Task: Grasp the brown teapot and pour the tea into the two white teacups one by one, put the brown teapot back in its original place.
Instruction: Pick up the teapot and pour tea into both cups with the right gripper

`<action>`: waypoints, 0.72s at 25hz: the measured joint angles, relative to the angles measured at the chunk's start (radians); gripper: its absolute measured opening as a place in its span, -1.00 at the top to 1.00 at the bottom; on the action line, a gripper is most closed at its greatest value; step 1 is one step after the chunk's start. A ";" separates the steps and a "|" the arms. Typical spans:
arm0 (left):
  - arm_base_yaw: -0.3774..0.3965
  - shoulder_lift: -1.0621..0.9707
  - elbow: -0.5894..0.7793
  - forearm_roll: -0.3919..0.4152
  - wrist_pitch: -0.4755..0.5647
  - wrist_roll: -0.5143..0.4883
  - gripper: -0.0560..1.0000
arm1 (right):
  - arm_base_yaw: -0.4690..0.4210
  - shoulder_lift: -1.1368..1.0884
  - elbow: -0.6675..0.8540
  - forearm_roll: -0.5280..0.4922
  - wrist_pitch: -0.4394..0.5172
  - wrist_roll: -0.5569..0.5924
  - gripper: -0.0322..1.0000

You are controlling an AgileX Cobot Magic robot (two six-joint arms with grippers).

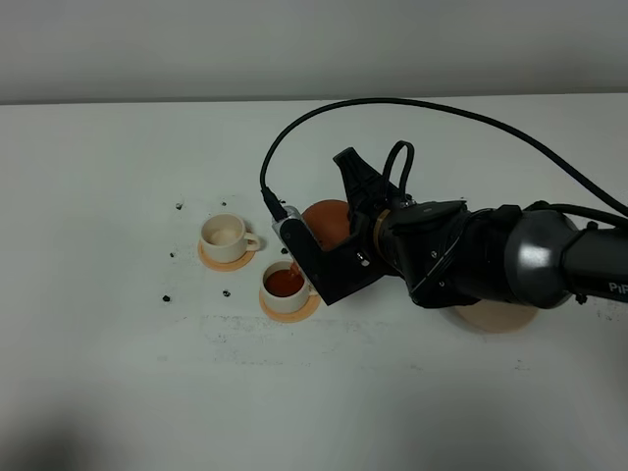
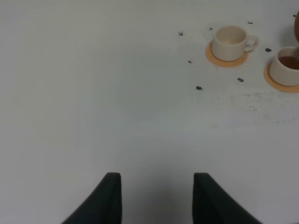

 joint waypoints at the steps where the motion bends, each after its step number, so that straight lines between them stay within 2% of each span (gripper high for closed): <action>1: 0.000 0.000 0.000 0.000 0.000 0.000 0.20 | 0.000 0.001 0.000 -0.002 0.000 0.000 0.77; 18: 0.000 0.000 0.000 0.000 0.000 0.000 0.20 | 0.010 0.002 0.000 -0.048 0.012 0.001 0.77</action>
